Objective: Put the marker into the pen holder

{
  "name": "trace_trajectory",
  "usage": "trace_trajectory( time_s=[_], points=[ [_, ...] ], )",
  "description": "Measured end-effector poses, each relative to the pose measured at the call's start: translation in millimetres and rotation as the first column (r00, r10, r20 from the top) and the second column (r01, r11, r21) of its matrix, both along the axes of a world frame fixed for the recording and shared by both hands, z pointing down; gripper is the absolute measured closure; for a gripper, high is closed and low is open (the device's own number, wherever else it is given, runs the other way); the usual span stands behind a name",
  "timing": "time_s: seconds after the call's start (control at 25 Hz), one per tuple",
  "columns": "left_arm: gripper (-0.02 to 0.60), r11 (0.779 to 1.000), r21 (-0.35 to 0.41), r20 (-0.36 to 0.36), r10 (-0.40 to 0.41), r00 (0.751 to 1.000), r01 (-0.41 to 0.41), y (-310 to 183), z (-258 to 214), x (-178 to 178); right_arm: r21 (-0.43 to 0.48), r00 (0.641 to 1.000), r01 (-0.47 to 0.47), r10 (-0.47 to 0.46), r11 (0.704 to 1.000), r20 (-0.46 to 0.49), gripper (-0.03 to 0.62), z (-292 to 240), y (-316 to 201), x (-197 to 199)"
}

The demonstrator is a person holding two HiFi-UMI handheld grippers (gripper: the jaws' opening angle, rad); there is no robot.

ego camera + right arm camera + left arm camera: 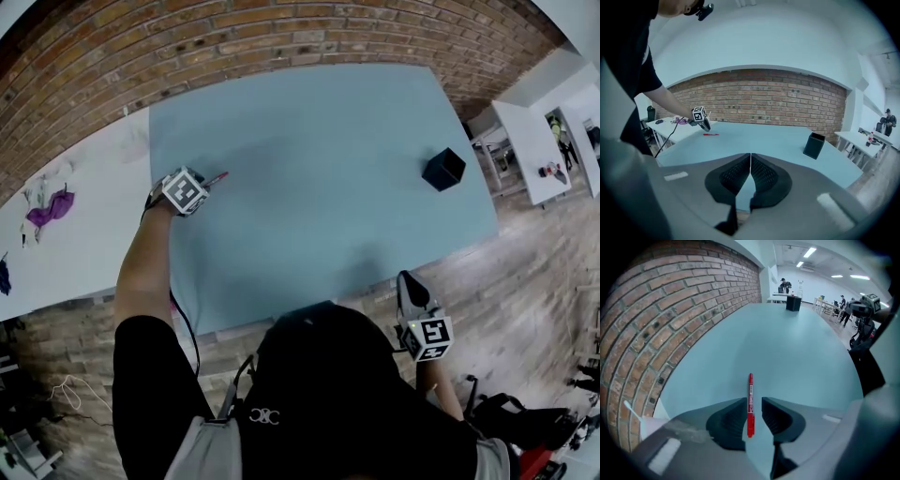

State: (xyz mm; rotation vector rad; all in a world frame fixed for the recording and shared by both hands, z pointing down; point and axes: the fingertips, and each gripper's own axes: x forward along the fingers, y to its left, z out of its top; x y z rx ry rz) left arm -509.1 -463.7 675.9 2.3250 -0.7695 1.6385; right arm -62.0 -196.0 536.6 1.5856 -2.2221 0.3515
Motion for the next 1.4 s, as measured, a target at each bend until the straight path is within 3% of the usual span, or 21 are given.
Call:
trace_trajectory(
  time_s=[0.12, 0.32, 0.6, 0.88, 1.16, 1.4],
  points=[
    [0.462, 0.999, -0.044, 0.037, 0.021, 0.999, -0.019, -4, 11, -6, -0.019, 1.0, -0.025, 0.025, 0.999, -0.006, 0.583, 3, 8, 1],
    [0.451, 0.996, -0.06, 0.04, 0.065, 0.997, -0.063, -10, 17, 2, -0.034, 1.0, -0.021, 0.02, 0.999, -0.022, 0.583, 8, 14, -7],
    [0.445, 0.991, -0.125, 0.06, 0.057, 0.997, -0.049, -8, 41, -2, -0.044, 0.998, -0.047, 0.046, 0.998, -0.035, 0.583, 9, 17, -2],
    [0.446, 0.976, -0.21, -0.016, -0.058, 0.998, 0.053, -10, 42, -5, -0.078, 0.999, -0.024, 0.021, 0.997, -0.039, 0.583, 17, 19, -5],
    [0.531, 0.976, -0.214, 0.023, -0.025, 0.999, 0.029, -5, 44, 1, -0.081, 0.997, 0.066, -0.068, 0.995, -0.026, 0.583, 22, 10, -30],
    [0.532, 0.982, -0.187, 0.096, -0.002, 0.995, 0.02, 3, 42, 1, -0.07, 0.994, 0.107, -0.108, 0.992, -0.008, 0.583, 19, 7, -34]
  ],
)
